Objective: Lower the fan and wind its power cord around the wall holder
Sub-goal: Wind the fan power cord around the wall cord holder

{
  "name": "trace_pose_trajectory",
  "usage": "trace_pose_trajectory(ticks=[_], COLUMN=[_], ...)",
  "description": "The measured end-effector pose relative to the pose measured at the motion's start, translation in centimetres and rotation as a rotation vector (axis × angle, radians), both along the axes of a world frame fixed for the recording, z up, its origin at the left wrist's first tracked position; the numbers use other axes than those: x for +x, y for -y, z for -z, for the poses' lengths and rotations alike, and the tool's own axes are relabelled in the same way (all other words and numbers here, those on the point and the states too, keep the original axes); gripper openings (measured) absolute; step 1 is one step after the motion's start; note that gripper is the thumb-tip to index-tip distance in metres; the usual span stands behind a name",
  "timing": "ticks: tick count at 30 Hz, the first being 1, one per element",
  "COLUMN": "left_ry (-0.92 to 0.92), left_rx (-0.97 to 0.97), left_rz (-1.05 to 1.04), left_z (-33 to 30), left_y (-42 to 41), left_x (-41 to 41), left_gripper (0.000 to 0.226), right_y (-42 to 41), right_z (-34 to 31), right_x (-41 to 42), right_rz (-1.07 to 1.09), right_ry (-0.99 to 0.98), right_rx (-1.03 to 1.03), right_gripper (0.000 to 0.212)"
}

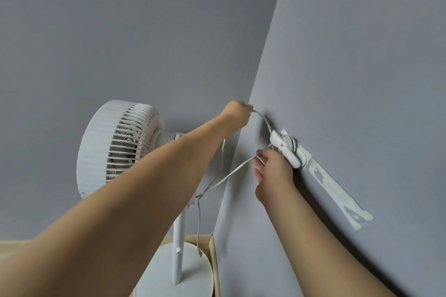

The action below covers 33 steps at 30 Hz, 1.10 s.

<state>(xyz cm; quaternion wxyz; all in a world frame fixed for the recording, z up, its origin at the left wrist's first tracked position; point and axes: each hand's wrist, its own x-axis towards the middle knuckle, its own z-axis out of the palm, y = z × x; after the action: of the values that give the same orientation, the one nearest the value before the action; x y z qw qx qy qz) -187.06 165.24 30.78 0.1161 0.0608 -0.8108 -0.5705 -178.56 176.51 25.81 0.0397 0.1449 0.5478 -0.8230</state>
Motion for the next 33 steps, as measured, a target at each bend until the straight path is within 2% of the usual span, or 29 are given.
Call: trace_pose_trajectory(ticks=[3, 6, 9, 12, 19, 22, 26, 28, 33], left_ry=[-0.047, -0.043, -0.114, -0.181, -0.11, -0.112, -0.089, -0.089, -0.102], left_rx=[-0.056, -0.089, -0.098, -0.161, -0.352, -0.405, -0.422, -0.435, -0.426], left_rz=[0.012, 0.031, 0.064, 0.119, 0.11, 0.125, 0.113, 0.11, 0.142], left_z=[-2.5, -4.3, -6.2, -7.8, -9.4, -9.9, -9.9, -9.8, -9.9], left_y=[-1.0, -2.0, -3.5, -4.7, -4.2, -3.5, -2.7, -2.7, -3.6], left_x=[0.7, 1.6, 2.5, 3.7, 5.6, 6.2, 6.5, 6.5, 6.7], left_gripper=[0.032, 0.029, 0.029, 0.029, 0.03, 0.026, 0.022, 0.024, 0.032], right_y=[-0.5, -0.9, -1.5, -2.1, -2.1, -2.0, -1.7, -1.7, -2.0], right_z=[0.0, -0.6, -1.4, -1.6, -2.1, -2.5, -2.8, -2.9, -2.9], right_x=[0.8, 1.8, 2.7, 3.3, 3.6, 3.2, 2.7, 2.6, 2.1], right_rz=[-0.102, -0.142, -0.176, -0.159, -0.091, -0.043, -0.008, 0.013, -0.012], right_ry=[0.08, 0.084, 0.08, 0.075, 0.077, 0.092, 0.083, 0.092, 0.111], right_rx=[0.06, 0.047, 0.023, -0.025, -0.241, -0.296, -0.344, -0.311, -0.246], right_gripper=[0.01, 0.023, 0.044, 0.049, 0.073, 0.067, 0.028, 0.035, 0.037])
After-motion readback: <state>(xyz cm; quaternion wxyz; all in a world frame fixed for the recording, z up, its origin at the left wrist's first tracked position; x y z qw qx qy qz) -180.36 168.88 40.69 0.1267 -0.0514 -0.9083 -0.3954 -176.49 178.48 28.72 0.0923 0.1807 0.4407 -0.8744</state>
